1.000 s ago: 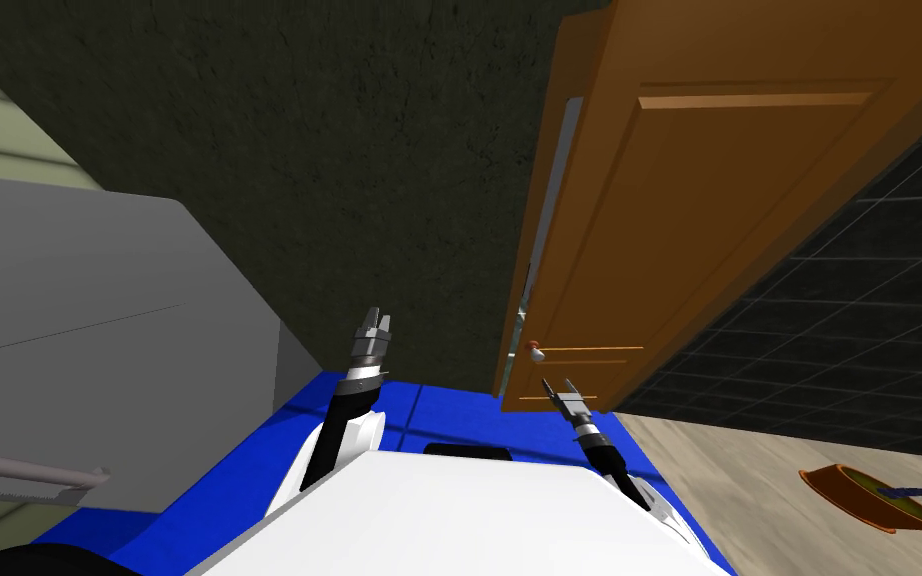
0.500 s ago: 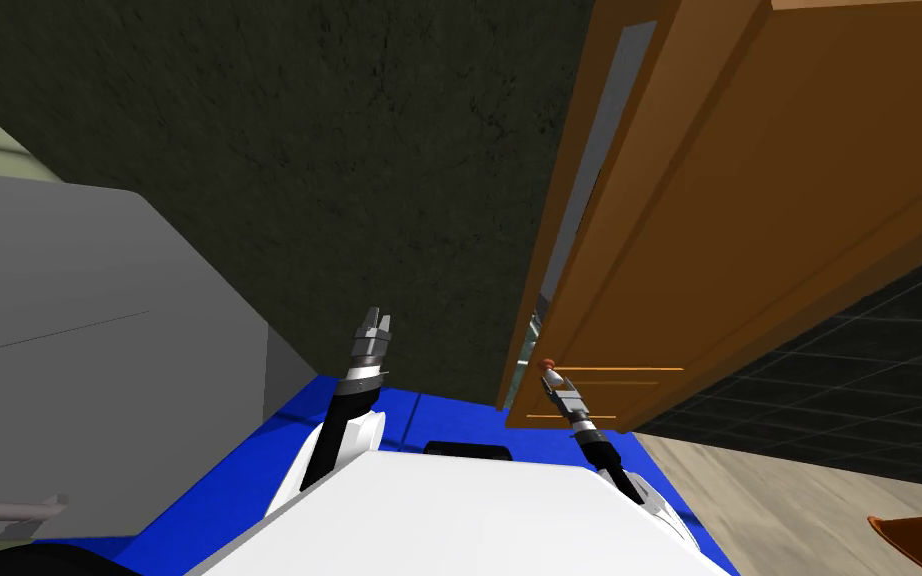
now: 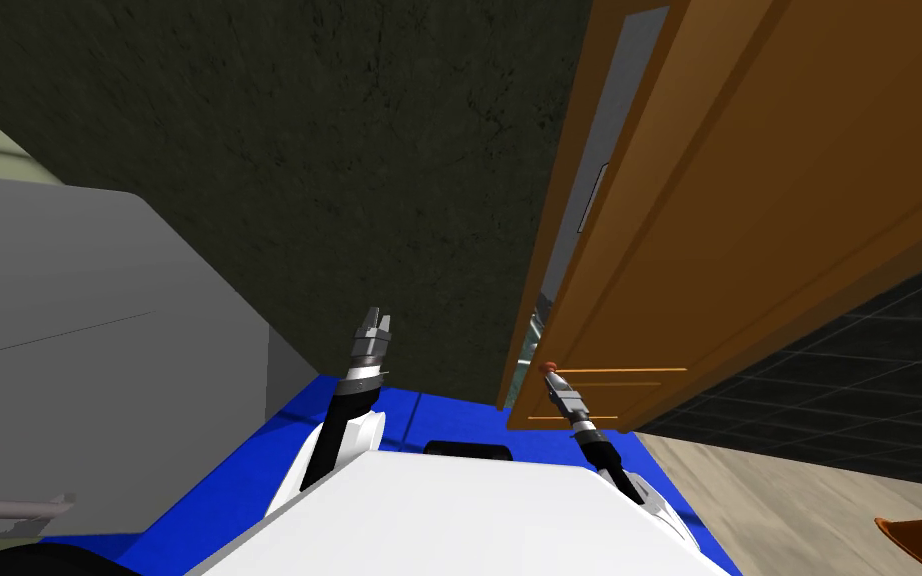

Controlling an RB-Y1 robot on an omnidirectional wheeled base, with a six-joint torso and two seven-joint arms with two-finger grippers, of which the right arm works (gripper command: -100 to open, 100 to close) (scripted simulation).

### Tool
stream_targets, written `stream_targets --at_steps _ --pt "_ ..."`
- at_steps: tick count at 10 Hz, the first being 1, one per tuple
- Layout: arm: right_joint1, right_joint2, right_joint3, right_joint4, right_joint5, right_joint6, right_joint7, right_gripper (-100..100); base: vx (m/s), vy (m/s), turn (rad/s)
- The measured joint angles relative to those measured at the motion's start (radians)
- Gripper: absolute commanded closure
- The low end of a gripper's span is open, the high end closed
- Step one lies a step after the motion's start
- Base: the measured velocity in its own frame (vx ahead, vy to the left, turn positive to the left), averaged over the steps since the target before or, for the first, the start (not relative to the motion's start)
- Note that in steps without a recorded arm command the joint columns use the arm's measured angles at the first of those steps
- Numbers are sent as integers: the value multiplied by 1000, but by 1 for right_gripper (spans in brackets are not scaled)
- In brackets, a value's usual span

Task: Pull the door open

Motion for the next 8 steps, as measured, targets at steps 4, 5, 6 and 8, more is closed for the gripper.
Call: stream_targets --at_steps 4,5,6,8 --pt "1 0 2 0 -8 5 -30 100 -30 -16 40" --pt "-1 1 3 0 -13 6 -48 100 -44 -16 41" --pt "-1 1 4 -1 -17 6 -65 100 -43 -23 40" --pt "-1 2 6 -3 -25 9 -98 100 -39 -23 41"
